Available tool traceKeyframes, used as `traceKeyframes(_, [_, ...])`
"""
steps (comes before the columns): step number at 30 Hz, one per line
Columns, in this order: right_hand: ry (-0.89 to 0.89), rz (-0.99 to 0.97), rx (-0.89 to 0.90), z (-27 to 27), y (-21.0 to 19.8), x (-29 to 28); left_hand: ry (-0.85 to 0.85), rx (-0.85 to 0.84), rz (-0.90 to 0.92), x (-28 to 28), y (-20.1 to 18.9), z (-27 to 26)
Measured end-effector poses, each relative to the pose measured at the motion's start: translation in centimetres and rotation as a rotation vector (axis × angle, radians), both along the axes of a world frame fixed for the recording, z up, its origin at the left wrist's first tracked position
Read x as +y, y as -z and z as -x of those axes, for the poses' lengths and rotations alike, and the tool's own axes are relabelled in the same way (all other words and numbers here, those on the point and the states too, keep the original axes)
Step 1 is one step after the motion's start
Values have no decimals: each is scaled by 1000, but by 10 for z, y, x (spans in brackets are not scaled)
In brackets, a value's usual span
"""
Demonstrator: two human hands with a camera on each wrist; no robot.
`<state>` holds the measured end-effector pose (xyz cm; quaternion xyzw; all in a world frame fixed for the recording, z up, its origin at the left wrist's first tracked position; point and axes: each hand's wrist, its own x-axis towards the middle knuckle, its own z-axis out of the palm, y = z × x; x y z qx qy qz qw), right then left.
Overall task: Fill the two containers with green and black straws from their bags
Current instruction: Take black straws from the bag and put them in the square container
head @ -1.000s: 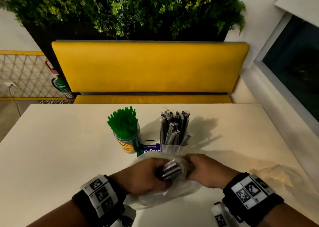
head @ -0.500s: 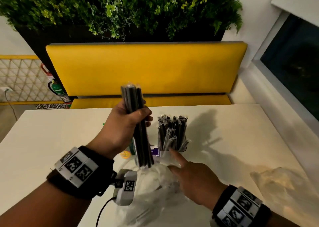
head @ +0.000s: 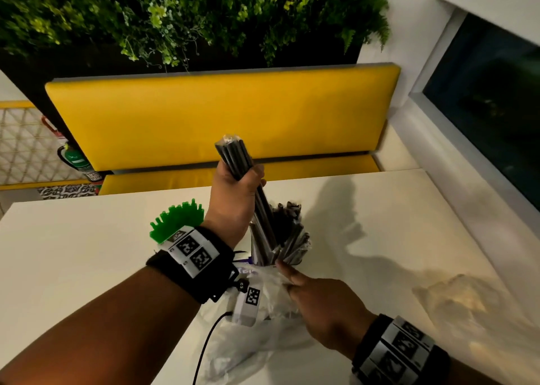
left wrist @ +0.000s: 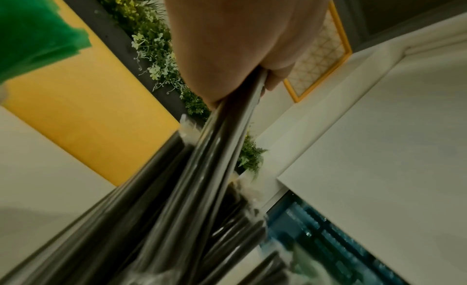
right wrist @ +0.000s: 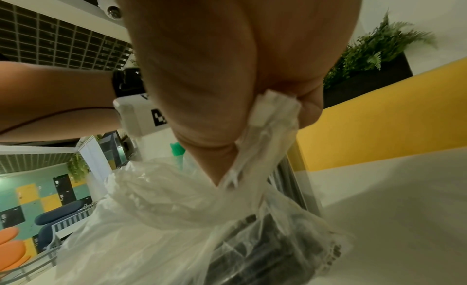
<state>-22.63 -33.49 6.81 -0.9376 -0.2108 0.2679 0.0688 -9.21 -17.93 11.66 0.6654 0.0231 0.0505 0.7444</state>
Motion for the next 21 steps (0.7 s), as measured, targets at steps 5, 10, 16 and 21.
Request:
traceKeyframes(5, [19,-48,-33,-2,1,-1,205,-112,-439,4,38,15])
traceKeyframes(10, [47,-67,-18,-1,4,-3,444,-3,-721,35,66,23])
traceKeyframes(16, [66,-37,-24,-1,11,-1,257,-468,-1041,31,13,33])
traceKeyframes(21, [56,-44,-71,-2,16,1,671,-532,-1661,10,54,41])
